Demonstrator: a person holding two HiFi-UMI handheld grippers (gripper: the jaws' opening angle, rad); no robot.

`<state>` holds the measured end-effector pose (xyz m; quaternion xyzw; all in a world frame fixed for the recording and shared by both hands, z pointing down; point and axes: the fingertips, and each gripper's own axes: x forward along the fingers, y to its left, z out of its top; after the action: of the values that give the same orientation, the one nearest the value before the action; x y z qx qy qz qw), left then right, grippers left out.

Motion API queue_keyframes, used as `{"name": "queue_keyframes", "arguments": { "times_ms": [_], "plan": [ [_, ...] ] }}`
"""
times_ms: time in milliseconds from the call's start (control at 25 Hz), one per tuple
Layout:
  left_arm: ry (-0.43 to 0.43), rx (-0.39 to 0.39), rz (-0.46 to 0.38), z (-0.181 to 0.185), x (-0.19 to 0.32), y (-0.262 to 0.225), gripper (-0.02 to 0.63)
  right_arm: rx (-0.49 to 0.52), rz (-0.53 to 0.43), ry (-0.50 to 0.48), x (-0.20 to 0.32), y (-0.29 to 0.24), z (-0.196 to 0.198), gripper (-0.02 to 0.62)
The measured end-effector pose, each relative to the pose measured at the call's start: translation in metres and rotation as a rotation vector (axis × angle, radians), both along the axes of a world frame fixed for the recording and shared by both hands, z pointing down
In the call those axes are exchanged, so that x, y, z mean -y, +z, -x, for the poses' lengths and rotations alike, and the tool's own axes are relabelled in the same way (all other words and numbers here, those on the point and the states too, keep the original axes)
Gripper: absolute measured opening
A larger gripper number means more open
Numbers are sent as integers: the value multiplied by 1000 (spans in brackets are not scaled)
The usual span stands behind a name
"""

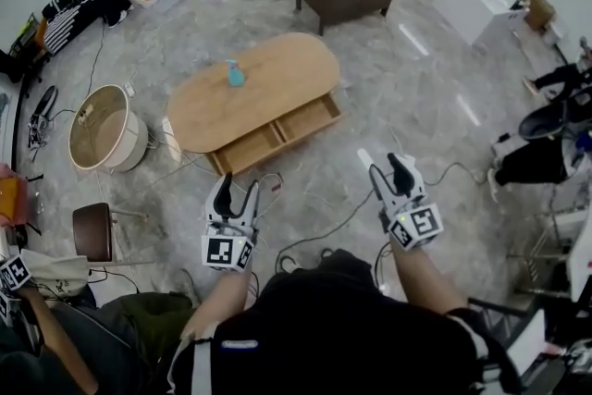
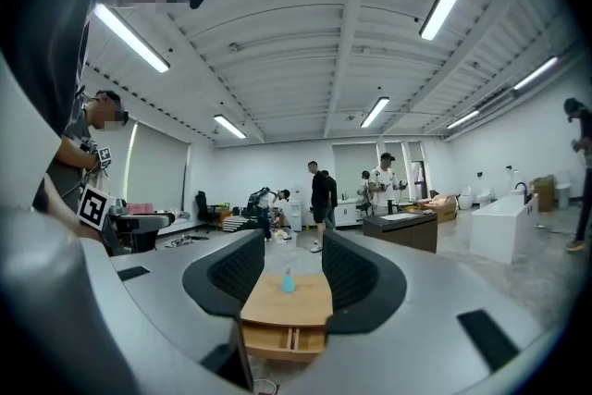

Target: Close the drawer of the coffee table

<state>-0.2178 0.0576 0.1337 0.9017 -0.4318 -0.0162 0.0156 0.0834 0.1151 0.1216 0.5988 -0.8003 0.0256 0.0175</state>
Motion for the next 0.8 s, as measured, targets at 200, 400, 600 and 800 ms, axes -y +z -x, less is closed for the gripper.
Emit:
{"name": "queue_keyframes", "arguments": {
  "times_ms": [200,400,600,800],
  "plan": [
    [29,12,-16,1,8,11,224,-13,-23,3,6,8,17,170],
    [53,22,-4,-8,14,29,224,-20,-20,-2,15,22,31,170],
    [66,35,-24,-21,19,24,224,-28,1,-28,27,32,33,170],
    [46,53,-26,-33,29,39,224,-32,3,-77,48,52,26,170]
  ]
}}
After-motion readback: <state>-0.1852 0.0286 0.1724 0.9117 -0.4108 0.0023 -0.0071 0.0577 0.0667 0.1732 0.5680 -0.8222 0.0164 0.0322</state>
